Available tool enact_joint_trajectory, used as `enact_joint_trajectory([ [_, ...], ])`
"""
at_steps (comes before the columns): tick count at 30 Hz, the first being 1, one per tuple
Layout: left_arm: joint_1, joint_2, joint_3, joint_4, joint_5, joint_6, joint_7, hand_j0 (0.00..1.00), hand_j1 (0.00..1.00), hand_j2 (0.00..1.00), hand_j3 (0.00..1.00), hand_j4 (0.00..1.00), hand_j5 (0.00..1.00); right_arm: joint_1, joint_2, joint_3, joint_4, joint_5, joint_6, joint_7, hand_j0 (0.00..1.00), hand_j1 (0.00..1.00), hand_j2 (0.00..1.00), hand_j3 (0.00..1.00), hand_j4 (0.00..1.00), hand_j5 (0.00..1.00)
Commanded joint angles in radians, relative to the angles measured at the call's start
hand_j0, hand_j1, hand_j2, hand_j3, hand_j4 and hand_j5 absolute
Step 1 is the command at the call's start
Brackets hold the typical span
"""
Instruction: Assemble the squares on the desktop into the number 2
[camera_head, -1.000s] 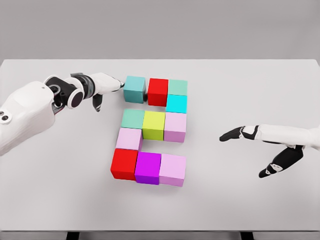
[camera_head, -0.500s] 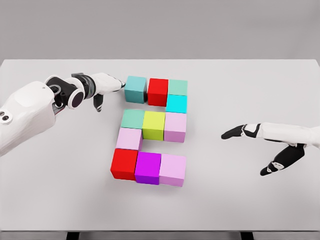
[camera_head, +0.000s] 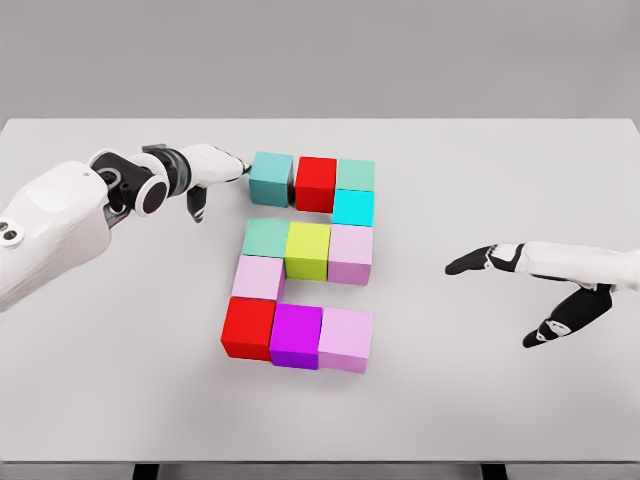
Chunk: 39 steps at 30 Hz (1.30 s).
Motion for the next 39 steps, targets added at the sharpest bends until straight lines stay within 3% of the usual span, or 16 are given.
enact_joint_trajectory([
  [1,0.000,-0.001,0.001,0.000,-0.002,-0.001,0.000,1.00,1.00,1.00,1.00,1.00,1.00,0.000,-0.001,-0.001,0.000,-0.008,0.002,0.000,1.00,1.00,1.00,1.00,1.00,1.00],
  [10,0.000,-0.001,0.004,0.000,0.000,-0.001,0.000,1.00,1.00,1.00,1.00,1.00,1.00,0.000,-0.001,-0.002,0.000,-0.002,0.002,0.000,1.00,1.00,1.00,1.00,1.00,1.00],
  [28,-0.003,0.017,0.021,0.000,0.150,-0.003,0.000,1.00,1.00,1.00,1.00,1.00,1.00,0.000,-0.001,-0.002,-0.003,0.000,0.002,0.000,1.00,1.00,1.00,1.00,1.00,1.00],
  [39,-0.003,0.037,0.021,0.000,0.167,-0.003,0.000,1.00,1.00,1.00,1.00,1.00,1.00,0.000,-0.001,-0.002,-0.002,0.005,0.002,0.000,1.00,1.00,1.00,1.00,1.00,1.00],
])
